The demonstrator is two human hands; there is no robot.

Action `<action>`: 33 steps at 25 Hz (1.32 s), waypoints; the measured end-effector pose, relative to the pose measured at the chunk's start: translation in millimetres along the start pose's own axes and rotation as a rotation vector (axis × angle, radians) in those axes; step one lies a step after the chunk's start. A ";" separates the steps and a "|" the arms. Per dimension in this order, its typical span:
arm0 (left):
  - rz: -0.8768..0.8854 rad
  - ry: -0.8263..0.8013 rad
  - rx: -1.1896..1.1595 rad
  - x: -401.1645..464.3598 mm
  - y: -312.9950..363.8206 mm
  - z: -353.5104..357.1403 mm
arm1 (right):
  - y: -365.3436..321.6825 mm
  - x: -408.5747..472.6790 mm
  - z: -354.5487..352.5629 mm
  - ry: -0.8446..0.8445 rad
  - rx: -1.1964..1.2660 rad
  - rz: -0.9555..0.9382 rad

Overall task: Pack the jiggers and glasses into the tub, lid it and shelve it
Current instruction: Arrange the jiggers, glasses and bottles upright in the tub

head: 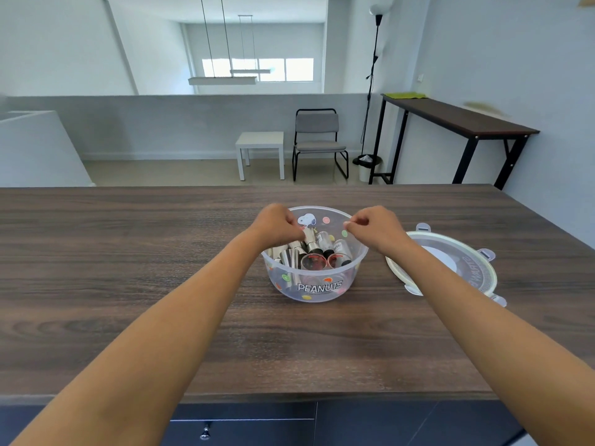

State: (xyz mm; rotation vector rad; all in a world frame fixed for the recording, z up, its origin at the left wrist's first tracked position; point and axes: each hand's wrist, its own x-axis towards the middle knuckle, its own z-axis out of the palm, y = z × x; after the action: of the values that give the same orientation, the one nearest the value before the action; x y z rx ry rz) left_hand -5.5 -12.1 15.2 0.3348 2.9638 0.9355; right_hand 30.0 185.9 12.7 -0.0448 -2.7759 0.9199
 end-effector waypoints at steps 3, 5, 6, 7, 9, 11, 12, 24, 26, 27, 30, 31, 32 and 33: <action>-0.066 0.260 0.029 -2.5 -15.7 -1.9 | 16.3 3.5 7.0 0.018 0.124 0.220; -0.170 0.270 -0.030 -6.3 -24.9 0.5 | 20.9 3.4 11.3 -0.098 0.268 0.381; -0.225 0.250 -0.057 -8.1 -28.7 2.8 | 20.5 2.8 12.9 -0.128 0.400 0.453; -0.265 0.236 -0.084 -10.0 -30.8 4.4 | 19.6 1.9 13.5 -0.149 0.537 0.507; -0.295 0.237 -0.140 -12.4 -32.4 4.8 | 14.2 -1.9 11.3 -0.153 0.670 0.531; -0.293 0.241 -0.178 -14.9 -33.4 3.4 | 11.4 -7.1 9.1 -0.148 0.663 0.508; -0.289 0.238 -0.193 -15.9 -34.7 3.4 | 11.2 -10.6 7.3 -0.149 0.657 0.498; -0.174 0.172 -0.153 -61.2 -42.7 7.6 | 16.9 -90.5 -11.2 -0.121 0.694 0.385; -0.163 0.160 -0.134 -71.9 -43.6 7.6 | 17.8 -102.4 -12.5 -0.117 0.686 0.369; -0.156 0.153 -0.133 -76.6 -43.6 7.0 | 17.5 -107.5 -12.8 -0.109 0.679 0.364; -0.145 0.129 -0.148 -88.5 -42.4 5.0 | 16.7 -120.5 -14.9 -0.107 0.669 0.347; -0.151 0.121 -0.151 -91.6 -42.3 3.9 | 18.0 -122.8 -15.0 -0.110 0.680 0.343; -0.157 0.109 -0.140 -94.4 -42.2 2.6 | 18.8 -124.4 -14.6 -0.120 0.705 0.345; -0.154 0.091 -0.100 -96.7 -42.4 1.1 | 18.3 -126.1 -14.4 -0.144 0.717 0.351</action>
State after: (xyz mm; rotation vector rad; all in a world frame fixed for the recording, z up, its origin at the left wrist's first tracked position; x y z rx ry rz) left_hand 80.6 -65.3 -14.6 0.0626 2.9564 1.1022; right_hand 155.4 196.9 -11.4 -0.3666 -2.4198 2.0166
